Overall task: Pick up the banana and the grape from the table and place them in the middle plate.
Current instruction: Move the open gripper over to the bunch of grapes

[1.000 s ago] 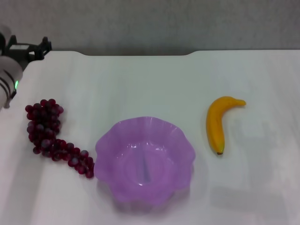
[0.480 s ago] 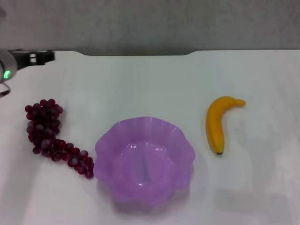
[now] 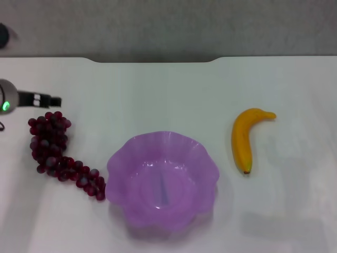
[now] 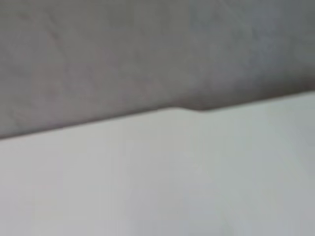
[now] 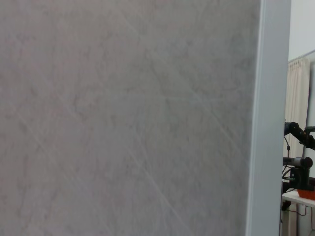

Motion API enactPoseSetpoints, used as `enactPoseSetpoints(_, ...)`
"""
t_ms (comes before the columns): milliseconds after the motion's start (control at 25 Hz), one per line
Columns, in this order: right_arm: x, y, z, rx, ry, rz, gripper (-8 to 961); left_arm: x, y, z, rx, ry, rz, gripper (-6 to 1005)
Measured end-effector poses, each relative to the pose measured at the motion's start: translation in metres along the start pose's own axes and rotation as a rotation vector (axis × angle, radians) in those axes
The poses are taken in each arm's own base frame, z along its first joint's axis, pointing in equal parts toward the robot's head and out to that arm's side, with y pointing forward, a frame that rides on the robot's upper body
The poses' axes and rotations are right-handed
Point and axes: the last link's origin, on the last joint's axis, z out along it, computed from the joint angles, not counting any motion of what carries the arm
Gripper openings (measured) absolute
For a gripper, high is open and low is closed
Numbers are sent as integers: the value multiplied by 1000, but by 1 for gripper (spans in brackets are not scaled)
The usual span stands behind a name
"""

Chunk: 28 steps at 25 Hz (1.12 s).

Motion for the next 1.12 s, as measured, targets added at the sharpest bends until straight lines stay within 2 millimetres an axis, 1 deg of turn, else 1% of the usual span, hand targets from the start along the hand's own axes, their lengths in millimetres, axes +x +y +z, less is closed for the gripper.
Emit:
enactPoseSetpoints(80,0,0,0,0,-1,0,895,-5,4,2,-8,-24,13,890)
enactPoseSetpoints(280,-1,2,1,-3,-4,3,894,-20,1,13,0,-63,-2,890)
enactPoseSetpoints(640,-2,4,2,-6,-5,4,894,-25,5,27,19,-60,18,890)
enactPoseSetpoints(920,-2,5,1,-10,-9,10,893,-36,5,37,36,-45,19,891)
enactPoseSetpoints(1120,-3,7,1,-15,-14,14,893,-45,6,42,38,-74,23,891)
